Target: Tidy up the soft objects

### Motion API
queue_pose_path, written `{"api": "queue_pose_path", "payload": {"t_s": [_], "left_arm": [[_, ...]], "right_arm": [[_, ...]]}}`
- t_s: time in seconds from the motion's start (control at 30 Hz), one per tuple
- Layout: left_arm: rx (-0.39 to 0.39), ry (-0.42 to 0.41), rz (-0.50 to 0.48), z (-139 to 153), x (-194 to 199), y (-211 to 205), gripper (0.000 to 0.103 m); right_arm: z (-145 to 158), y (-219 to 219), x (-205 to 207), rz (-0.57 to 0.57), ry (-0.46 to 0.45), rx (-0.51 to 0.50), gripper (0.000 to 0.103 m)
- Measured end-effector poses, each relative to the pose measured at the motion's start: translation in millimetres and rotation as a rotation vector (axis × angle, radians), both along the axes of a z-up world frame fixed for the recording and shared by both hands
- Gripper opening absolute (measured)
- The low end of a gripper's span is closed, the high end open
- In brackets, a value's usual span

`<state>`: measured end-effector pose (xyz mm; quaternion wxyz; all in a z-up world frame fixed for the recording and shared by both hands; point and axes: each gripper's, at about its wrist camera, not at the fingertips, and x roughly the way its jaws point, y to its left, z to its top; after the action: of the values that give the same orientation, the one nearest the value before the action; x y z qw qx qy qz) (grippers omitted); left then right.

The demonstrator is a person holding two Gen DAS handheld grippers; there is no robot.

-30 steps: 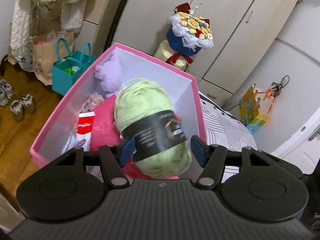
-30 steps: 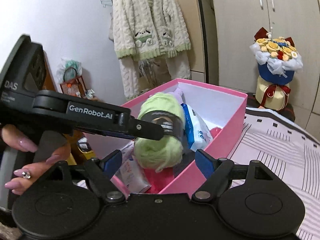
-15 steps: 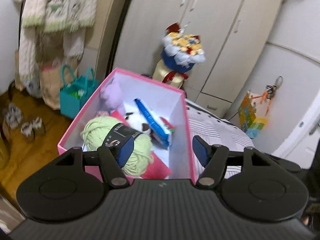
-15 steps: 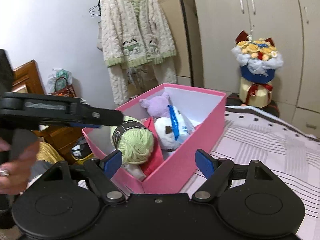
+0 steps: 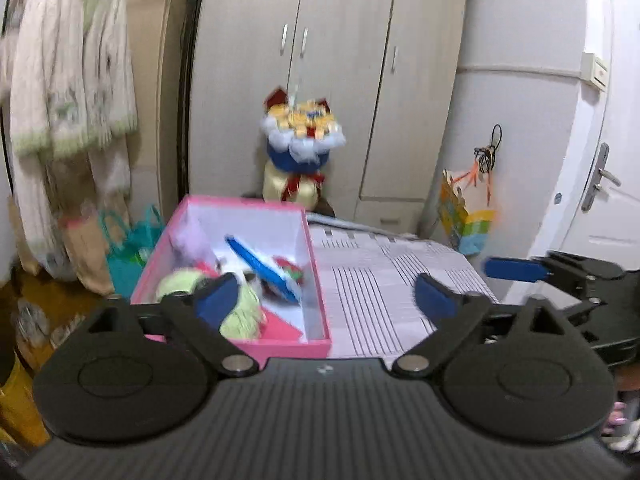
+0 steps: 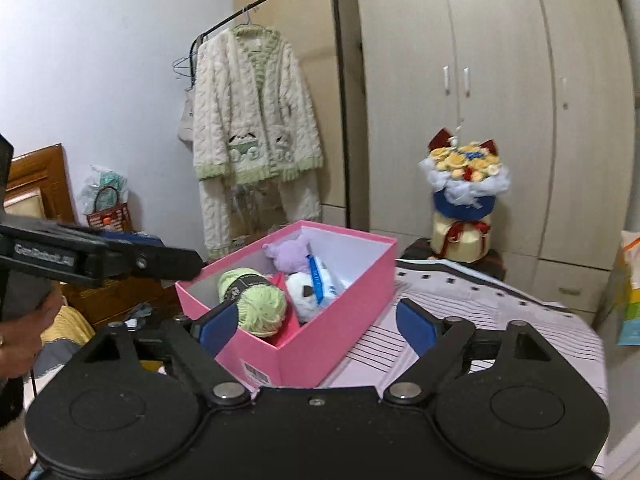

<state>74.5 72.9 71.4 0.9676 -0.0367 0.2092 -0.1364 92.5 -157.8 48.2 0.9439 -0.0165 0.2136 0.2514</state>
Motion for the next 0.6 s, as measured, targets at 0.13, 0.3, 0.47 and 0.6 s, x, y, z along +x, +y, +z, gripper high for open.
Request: {"api": "queue_pose_path", "payload": {"t_s": [0.13, 0.3, 0.47, 0.6], "left_arm": [[0.054, 0.028, 0.045, -5.7, 0.9, -8.3, 0.103], [0.117, 0.155, 0.145, -19.8, 11.7, -15.9, 0.103], [0.101, 0.17, 0.132, -27.0, 8.6, -10.4, 0.103], [0.089, 0.104, 0.139, -28.0, -5.4, -9.6, 0.103]], "right_arm": [[-2.4, -5.0, -9.5, -0.062, 0.042, -0.032, 0.1], [-5.4, -10.5, -21.9, -0.161, 0.06, -0.005, 0.103], [-9.6, -21.5, -25.9, -0.257, 0.127, 0.05, 0.103], [-12.2, -30.0, -33.5, -0.306, 0.122, 0.064, 0.103]]}}
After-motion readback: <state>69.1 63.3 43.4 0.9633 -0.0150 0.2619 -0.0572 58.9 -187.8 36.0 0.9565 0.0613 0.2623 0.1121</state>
